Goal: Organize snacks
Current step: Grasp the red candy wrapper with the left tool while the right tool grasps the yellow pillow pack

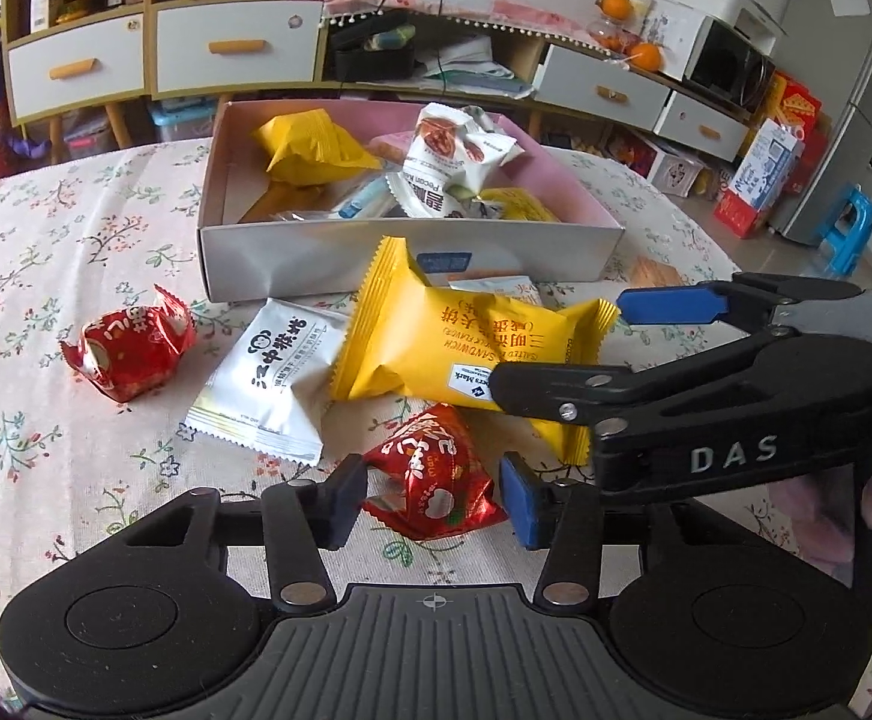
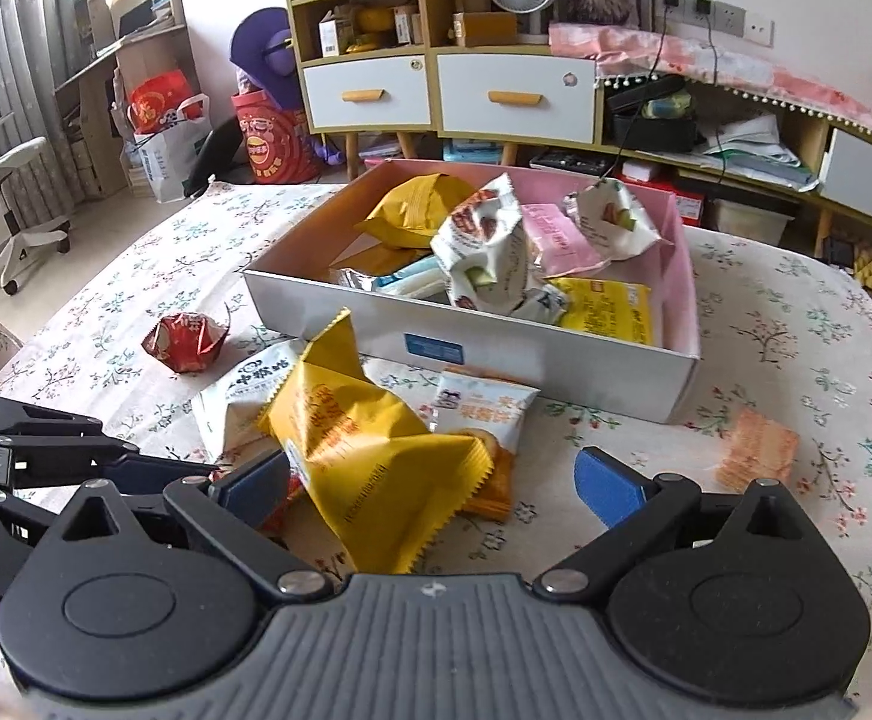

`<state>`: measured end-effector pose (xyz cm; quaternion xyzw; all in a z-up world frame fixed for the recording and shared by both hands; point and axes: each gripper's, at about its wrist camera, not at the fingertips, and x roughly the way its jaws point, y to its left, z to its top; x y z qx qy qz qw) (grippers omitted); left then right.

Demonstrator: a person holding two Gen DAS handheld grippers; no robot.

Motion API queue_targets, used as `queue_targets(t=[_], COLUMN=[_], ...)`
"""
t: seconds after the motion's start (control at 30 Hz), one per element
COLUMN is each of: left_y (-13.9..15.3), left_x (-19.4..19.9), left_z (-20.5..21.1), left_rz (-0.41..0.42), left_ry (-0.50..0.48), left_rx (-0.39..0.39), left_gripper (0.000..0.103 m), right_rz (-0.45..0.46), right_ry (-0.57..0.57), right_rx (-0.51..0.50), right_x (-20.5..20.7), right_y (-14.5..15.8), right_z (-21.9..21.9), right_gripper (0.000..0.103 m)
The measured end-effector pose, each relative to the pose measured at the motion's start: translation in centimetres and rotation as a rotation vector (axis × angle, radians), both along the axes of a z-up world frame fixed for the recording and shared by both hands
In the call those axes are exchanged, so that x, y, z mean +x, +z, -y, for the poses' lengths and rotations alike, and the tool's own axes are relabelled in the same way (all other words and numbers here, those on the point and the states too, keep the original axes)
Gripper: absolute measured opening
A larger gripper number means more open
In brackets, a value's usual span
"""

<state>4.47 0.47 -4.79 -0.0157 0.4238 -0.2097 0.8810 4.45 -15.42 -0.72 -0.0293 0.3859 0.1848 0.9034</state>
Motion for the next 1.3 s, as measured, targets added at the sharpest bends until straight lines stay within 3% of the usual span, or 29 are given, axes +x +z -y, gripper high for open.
queue_targets(t=[0.3, 0.7, 1.3], left_y=[0.0, 0.0, 0.4], left_x=[0.0, 0.0, -0.3], left_z=[-0.6, -0.9, -1.0], left_rz=[-0.016, -0.028, -0.023], left_ry=[0.016, 0.018, 0.01], left_rx=[-0.005, -0.012, -0.009], left_gripper=[0.039, 0.038, 0.036], right_rz=[-0.013, -0.008, 0.044], right_ry=[0.014, 0.012, 0.146], right_rx=[0.005, -0.036, -0.088], right_x=[0.4, 1.0, 0.0], right_y=[-0.4, -0.9, 0.2], right_z=[-0.9, -1.7, -2.2], right_gripper=[0.095, 0.08, 0.045])
